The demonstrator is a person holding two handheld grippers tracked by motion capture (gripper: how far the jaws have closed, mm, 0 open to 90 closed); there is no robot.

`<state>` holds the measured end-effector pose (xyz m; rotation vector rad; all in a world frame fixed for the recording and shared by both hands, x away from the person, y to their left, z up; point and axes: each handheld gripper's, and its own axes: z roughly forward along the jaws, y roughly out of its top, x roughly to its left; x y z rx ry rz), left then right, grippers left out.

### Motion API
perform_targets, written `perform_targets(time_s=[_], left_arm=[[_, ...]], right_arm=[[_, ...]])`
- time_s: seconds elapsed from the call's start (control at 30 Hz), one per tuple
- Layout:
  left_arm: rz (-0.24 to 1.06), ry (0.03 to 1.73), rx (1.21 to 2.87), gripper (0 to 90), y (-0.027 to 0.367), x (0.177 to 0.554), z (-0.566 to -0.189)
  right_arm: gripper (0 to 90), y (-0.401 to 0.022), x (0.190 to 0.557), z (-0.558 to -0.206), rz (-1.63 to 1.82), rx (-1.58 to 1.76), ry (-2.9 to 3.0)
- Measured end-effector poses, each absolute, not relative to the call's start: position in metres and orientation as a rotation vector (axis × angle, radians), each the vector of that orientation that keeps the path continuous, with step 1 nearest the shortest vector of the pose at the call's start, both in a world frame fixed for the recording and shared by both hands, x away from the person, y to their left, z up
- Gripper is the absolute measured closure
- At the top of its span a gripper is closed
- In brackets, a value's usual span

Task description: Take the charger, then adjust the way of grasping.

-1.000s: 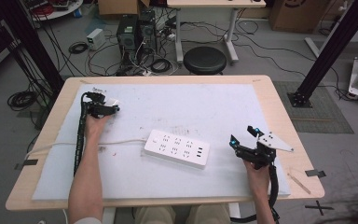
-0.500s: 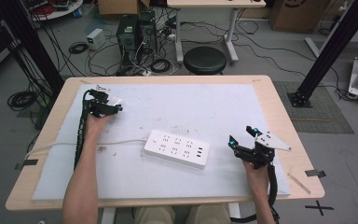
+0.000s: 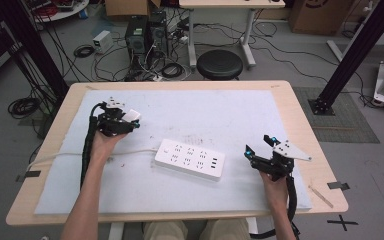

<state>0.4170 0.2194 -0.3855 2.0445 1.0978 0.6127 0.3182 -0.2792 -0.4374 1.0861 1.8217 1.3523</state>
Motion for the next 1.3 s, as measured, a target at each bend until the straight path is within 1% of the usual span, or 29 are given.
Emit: perform_targets(time_s=[0.03,0.1,0.33,0.43,0.47,0.73,1.07,1.3], left_arm=[[0.611,1.06,2.04,42.5,0.212,0.408,-0.382],[0.614,1.036,2.043,42.5,0.205,0.4,-0.379],[0.615,0.973,2.039,42.4,0.189,0.381,-0.37],[0.605,0.955,2.036,42.5,0.186,0.376,-0.37],[0.601,0.927,2.026,42.5,0.18,0.367,-0.37],[0.616,0.816,1.998,42.4,0.157,0.341,-0.376],[0.715,0.675,2.009,42.4,0.124,0.317,-0.38],[0.787,0.598,1.983,42.4,0.107,0.302,-0.382]], right_arm=[[21.1,-0.28,0.318,-0.437,1.353,1.083,1.821],[21.1,-0.28,0.318,-0.437,1.357,1.087,1.823],[21.1,-0.279,0.318,-0.438,1.354,1.075,1.825],[21.1,-0.278,0.317,-0.437,1.35,1.066,1.829],[21.1,-0.278,0.317,-0.437,1.354,1.055,1.832],[21.1,-0.275,0.316,-0.437,1.364,1.031,1.852],[21.0,-0.273,0.314,-0.435,1.4,0.987,1.869],[21.1,-0.272,0.311,-0.433,1.458,0.978,1.931]])
